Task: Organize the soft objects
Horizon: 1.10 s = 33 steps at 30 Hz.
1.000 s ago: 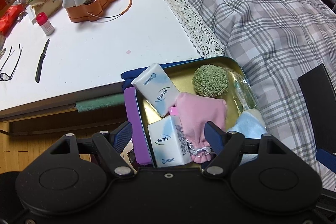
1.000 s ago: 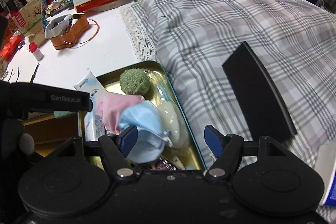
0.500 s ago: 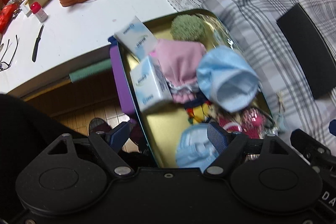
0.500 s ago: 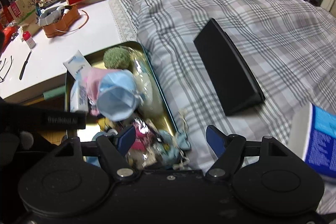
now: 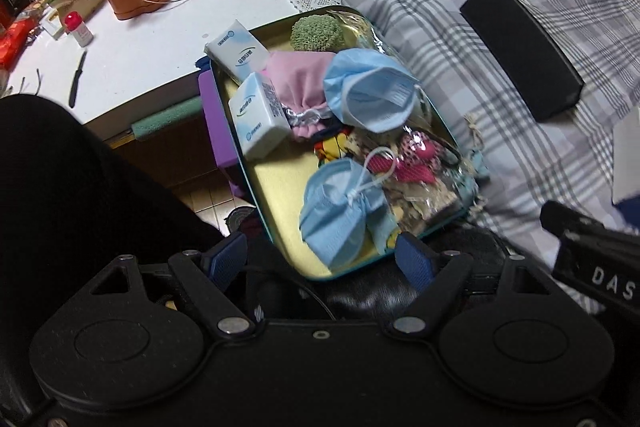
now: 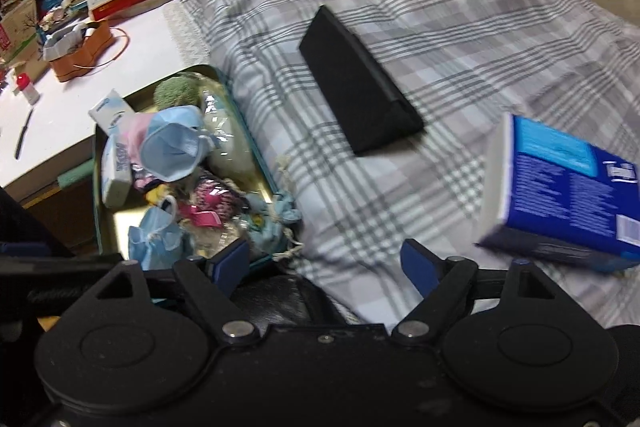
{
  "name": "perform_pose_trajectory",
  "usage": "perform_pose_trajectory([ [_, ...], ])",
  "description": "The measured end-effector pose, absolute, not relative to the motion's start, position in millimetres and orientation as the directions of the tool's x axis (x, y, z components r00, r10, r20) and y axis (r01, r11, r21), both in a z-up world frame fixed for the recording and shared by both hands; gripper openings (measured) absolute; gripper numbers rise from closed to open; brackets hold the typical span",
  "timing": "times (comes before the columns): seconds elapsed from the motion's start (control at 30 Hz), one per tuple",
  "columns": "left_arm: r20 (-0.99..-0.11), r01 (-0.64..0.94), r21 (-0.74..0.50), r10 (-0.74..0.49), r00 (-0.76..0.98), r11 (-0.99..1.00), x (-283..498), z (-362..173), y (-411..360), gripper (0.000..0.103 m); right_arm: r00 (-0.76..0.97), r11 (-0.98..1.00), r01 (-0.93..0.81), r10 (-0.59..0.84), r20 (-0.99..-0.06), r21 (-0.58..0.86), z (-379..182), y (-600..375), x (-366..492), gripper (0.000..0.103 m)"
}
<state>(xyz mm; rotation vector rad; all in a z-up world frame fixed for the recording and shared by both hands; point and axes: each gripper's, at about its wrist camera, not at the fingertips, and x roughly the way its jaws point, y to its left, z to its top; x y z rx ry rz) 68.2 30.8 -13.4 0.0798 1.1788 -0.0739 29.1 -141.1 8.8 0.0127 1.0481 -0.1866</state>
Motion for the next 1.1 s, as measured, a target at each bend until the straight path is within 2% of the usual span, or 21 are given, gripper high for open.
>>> perform_pose_trajectory([
  [0.23,-0.912,0.082,0.031,-0.005,0.409,0.996,38.7,-0.1,23.1,0.078,0.541,0.985,0.15,-0.152,-0.827,-0.084,21.0,-146.2,4.3,0.097],
  [0.43,-0.906,0.058,0.048,0.019,0.424,0.997,16.3,6.8,18.5,0.079,0.561,0.979,0.178,-0.186,-0.807,-0.102,24.6,-155.5,-12.5,0.098],
  [0.53,-0.904,0.049,0.057,0.03,0.426,0.997,8.7,6.9,16.4,0.084,0.556,0.976,0.191,-0.197,-0.807,-0.106,24.6,-160.6,-15.1,0.102],
  [0.57,-0.903,0.049,0.056,0.03,0.428,0.997,6.0,6.6,15.8,0.086,0.554,0.975,0.192,-0.199,-0.809,-0.109,24.6,-161.8,-15.5,0.102],
  [1.1,-0.893,0.033,0.026,0.009,0.449,0.999,-1.8,10.8,21.0,0.088,0.545,0.977,0.173,-0.2,-0.814,-0.123,22.3,-155.0,-19.4,0.102],
])
